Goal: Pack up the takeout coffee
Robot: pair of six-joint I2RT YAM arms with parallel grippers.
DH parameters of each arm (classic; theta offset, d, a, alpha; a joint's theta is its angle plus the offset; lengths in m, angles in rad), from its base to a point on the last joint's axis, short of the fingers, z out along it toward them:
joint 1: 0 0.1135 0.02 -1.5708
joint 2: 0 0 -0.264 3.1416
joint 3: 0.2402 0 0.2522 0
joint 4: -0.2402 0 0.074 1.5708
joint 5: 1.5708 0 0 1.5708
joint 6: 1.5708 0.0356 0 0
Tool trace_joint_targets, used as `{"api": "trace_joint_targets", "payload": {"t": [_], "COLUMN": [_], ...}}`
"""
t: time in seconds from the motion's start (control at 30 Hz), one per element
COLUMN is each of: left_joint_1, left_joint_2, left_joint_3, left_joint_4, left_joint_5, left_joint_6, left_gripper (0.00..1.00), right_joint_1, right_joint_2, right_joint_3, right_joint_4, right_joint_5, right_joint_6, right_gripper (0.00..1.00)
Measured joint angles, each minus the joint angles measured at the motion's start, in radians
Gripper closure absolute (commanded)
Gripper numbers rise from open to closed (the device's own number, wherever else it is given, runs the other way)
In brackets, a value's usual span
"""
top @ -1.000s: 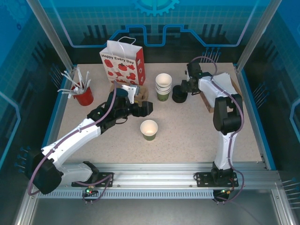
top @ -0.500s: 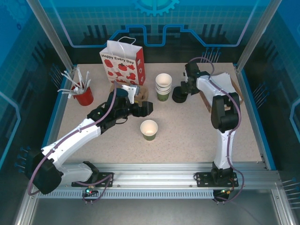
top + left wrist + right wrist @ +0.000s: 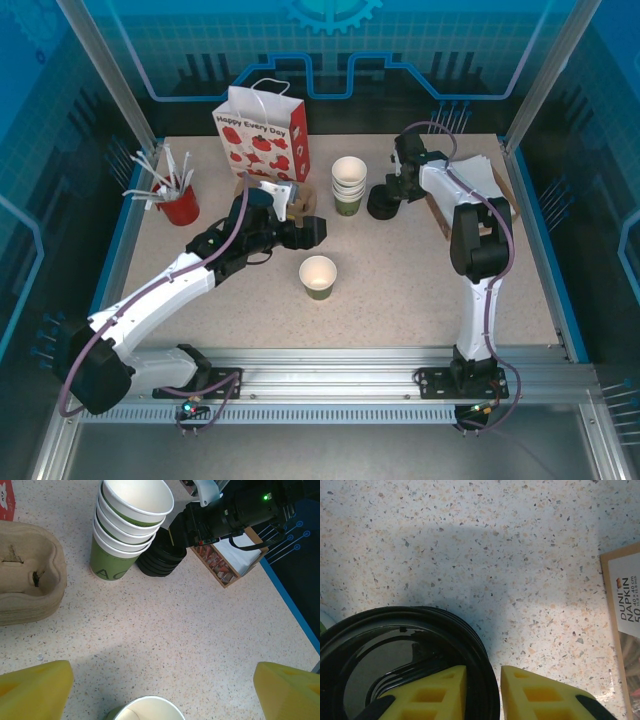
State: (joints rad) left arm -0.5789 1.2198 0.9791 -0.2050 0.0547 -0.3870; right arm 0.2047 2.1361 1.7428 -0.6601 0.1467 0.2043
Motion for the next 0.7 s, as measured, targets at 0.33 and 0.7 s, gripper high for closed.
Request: {"api": "trace_joint_targets", "payload": {"t": [0.33, 0.7], "left_joint_1": [0.000, 0.000], "left_joint_2": [0.000, 0.000], "left_joint_3": [0.000, -0.002], "left_joint_4": [0.000, 0.000], "left_joint_5": [-0.010, -0.014], "left_joint_6": [0.000, 0.000], "left_gripper": [0.05, 0.05], "right_joint_1": [0.000, 0.000], "right_joint_2": [0.000, -0.020], "right_joint_3": [0.000, -0.003], "right_joint_4": [-0.006, -0.014], "right_joint_5": [-0.001, -0.001], "right_joint_6": [-0.003, -0.004], "right_gripper": [0.83, 0.84]}}
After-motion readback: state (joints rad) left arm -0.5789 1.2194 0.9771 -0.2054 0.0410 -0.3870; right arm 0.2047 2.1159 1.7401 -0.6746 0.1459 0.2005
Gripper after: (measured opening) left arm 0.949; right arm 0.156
